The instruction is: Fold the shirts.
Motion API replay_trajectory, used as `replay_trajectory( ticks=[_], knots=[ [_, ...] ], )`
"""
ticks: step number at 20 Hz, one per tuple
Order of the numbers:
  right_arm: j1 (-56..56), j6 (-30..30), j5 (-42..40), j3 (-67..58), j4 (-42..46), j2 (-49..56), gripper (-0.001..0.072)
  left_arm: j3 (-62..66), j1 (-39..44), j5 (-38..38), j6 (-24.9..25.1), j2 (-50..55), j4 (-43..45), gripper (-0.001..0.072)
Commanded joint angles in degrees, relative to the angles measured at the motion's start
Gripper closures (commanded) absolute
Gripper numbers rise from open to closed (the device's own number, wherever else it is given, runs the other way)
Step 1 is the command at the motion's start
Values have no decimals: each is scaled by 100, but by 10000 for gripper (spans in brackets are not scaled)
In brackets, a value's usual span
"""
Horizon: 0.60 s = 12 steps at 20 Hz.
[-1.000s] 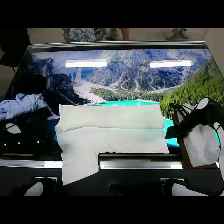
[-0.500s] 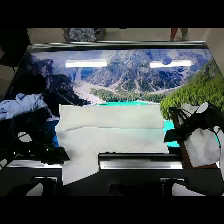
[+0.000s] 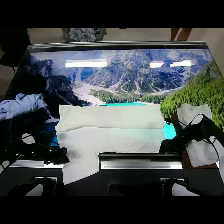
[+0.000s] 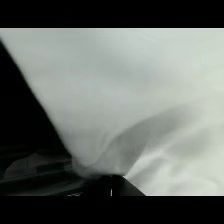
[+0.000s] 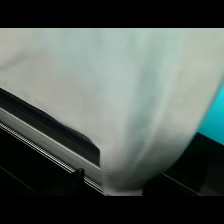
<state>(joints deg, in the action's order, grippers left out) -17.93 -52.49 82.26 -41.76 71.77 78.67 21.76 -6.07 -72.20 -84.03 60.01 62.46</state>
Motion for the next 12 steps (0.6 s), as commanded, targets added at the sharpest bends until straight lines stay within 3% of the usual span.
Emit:
replay_trajectory(
  ticks=[1,2,7,12],
  knots=[
    [-2,-127,-1104,210,-157,7,438,33,9,243,4,-17,79,682],
    [-4,-129,-1143,208,-149,4,661,55,9,278,26,-17,79,682],
    [-2,138,-1152,114,-153,-352,658,581,9,308,173,-264,120,684],
    [-2,208,-1045,-796,-295,-730,660,1790,9,343,120,-662,118,687]
  ],
)
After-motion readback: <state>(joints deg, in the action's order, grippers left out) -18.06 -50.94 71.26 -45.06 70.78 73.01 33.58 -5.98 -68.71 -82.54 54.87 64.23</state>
